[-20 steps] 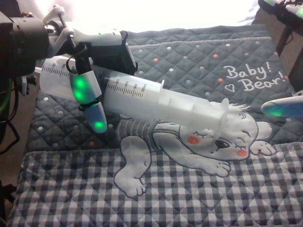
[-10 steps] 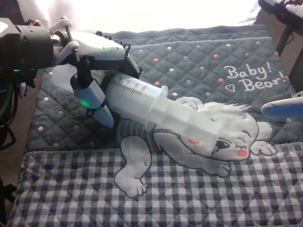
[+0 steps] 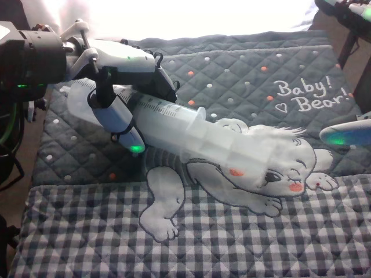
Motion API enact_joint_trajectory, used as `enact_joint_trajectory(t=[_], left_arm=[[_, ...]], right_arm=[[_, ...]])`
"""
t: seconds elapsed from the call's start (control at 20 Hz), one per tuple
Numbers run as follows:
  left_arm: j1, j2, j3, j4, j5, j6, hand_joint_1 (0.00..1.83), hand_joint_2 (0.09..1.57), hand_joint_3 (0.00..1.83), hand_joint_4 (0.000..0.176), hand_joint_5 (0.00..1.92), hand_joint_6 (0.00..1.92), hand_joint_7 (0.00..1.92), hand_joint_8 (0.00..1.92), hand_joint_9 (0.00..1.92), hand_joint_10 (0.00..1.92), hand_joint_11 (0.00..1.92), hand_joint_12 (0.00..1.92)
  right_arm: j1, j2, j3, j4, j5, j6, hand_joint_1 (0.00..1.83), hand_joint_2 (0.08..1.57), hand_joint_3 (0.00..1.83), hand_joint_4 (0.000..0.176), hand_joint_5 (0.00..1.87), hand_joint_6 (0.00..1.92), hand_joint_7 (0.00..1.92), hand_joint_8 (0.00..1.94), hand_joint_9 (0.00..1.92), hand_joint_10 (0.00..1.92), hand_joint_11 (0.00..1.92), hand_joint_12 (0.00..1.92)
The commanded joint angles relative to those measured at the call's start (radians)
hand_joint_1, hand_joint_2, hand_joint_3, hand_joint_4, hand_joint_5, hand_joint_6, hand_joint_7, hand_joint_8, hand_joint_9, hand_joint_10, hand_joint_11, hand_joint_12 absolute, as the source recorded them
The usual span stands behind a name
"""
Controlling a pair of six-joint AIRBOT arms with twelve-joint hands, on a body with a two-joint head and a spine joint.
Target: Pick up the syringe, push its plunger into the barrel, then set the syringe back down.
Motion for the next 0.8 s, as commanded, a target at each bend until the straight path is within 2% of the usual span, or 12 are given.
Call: enact_joint_trajectory(t=[0.0, 0.05, 0.1, 0.15, 0.2, 0.25, 0.3, 0.45, 0.55, 0.65, 0.7, 0.75], left_arm=[[-0.012, 0.0, 0.003, -0.019, 0.021, 0.005, 1.21, 1.15, 0.01, 0.013, 0.91, 1.09, 0.87, 1.26, 0.84, 1.42, 0.7, 1.69], [-0.012, -0.001, 0.002, -0.015, 0.023, 0.005, 1.39, 1.09, 0.0, 0.0, 0.86, 1.54, 0.88, 1.65, 0.88, 1.69, 0.76, 1.82], [-0.012, -0.001, -0.001, -0.012, 0.024, 0.005, 1.45, 1.07, 0.0, 0.0, 0.83, 1.78, 0.88, 1.87, 0.92, 1.86, 0.87, 1.9], [-0.012, -0.001, -0.005, -0.005, 0.029, 0.005, 1.47, 1.09, 0.0, 0.0, 0.83, 1.89, 0.89, 1.91, 0.93, 1.91, 0.9, 1.92], [-0.013, -0.001, -0.008, 0.001, 0.035, 0.005, 1.52, 1.09, 0.0, 0.058, 0.87, 1.92, 0.91, 1.92, 0.98, 1.92, 0.99, 1.92], [-0.013, -0.001, -0.01, 0.005, 0.038, 0.006, 1.57, 1.09, 0.0, 0.136, 0.9, 1.92, 0.94, 1.92, 1.04, 1.92, 1.08, 1.92], [-0.014, -0.001, -0.012, 0.009, 0.041, 0.007, 1.62, 1.09, 0.0, 0.168, 0.86, 1.92, 0.93, 1.92, 1.08, 1.92, 1.14, 1.92], [-0.011, -0.005, -0.028, 0.026, 0.046, 0.011, 1.62, 1.07, 0.0, 0.176, 0.75, 1.92, 0.91, 1.92, 1.09, 1.92, 1.17, 1.92], [-0.009, -0.003, -0.052, 0.025, 0.056, 0.052, 1.6, 1.07, 0.0, 0.176, 0.77, 1.92, 0.89, 1.92, 1.06, 1.92, 1.15, 1.92], [-0.01, 0.001, -0.072, 0.023, 0.065, 0.086, 1.62, 1.06, 0.0, 0.161, 0.8, 1.92, 0.91, 1.92, 1.06, 1.92, 1.16, 1.92], [-0.011, 0.005, -0.082, 0.013, 0.071, 0.11, 1.59, 1.07, 0.0, 0.173, 0.83, 1.92, 0.94, 1.92, 1.06, 1.92, 1.16, 1.92], [-0.013, 0.006, -0.087, 0.0, 0.073, 0.126, 1.55, 1.06, 0.0, 0.175, 0.91, 1.92, 1.02, 1.92, 1.11, 1.92, 1.12, 1.92]], right_arm=[[0.014, 0.009, 0.0, 0.021, 0.13, 0.004, 0.6, 0.69, 0.0, 0.0, 0.04, 0.0, 0.11, 0.0, 0.07, 0.01, 0.05, 0.02], [0.014, 0.009, -0.001, 0.021, 0.132, 0.004, 0.61, 0.7, 0.0, 0.0, 0.03, 0.0, 0.11, 0.0, 0.06, 0.0, 0.04, 0.01], [0.014, 0.01, -0.001, 0.022, 0.133, 0.004, 0.59, 0.7, 0.0, 0.0, 0.04, 0.0, 0.11, 0.0, 0.05, 0.0, 0.04, 0.01], [0.014, 0.01, -0.001, 0.022, 0.135, 0.004, 0.59, 0.7, 0.0, 0.0, 0.04, 0.0, 0.12, 0.0, 0.06, 0.0, 0.05, 0.01], [0.015, 0.01, -0.001, 0.022, 0.136, 0.004, 0.58, 0.69, 0.0, 0.0, 0.04, 0.0, 0.12, 0.0, 0.06, 0.0, 0.04, 0.01], [0.015, 0.01, -0.001, 0.022, 0.136, 0.004, 0.58, 0.68, 0.0, 0.0, 0.04, 0.0, 0.12, 0.0, 0.05, 0.0, 0.04, 0.01], [0.016, 0.01, -0.001, 0.022, 0.137, 0.004, 0.6, 0.68, 0.0, 0.0, 0.05, 0.01, 0.12, 0.01, 0.05, 0.0, 0.04, 0.01], [0.017, 0.01, -0.002, 0.022, 0.137, 0.004, 0.61, 0.68, 0.0, 0.0, 0.05, 0.0, 0.14, 0.01, 0.06, 0.0, 0.04, 0.01], [0.018, 0.01, -0.003, 0.022, 0.137, 0.004, 0.6, 0.66, 0.0, 0.0, 0.05, 0.0, 0.14, 0.01, 0.06, 0.0, 0.04, 0.01], [0.019, 0.01, -0.002, 0.022, 0.138, 0.004, 0.6, 0.66, 0.0, 0.0, 0.06, 0.0, 0.14, 0.0, 0.05, 0.0, 0.02, 0.0], [0.02, 0.01, -0.002, 0.022, 0.138, 0.004, 0.6, 0.65, 0.0, 0.0, 0.06, 0.0, 0.15, 0.01, 0.06, 0.0, 0.02, 0.0], [0.02, 0.01, -0.002, 0.022, 0.138, 0.004, 0.59, 0.65, 0.0, 0.0, 0.05, 0.0, 0.14, 0.0, 0.06, 0.0, 0.02, 0.0]])
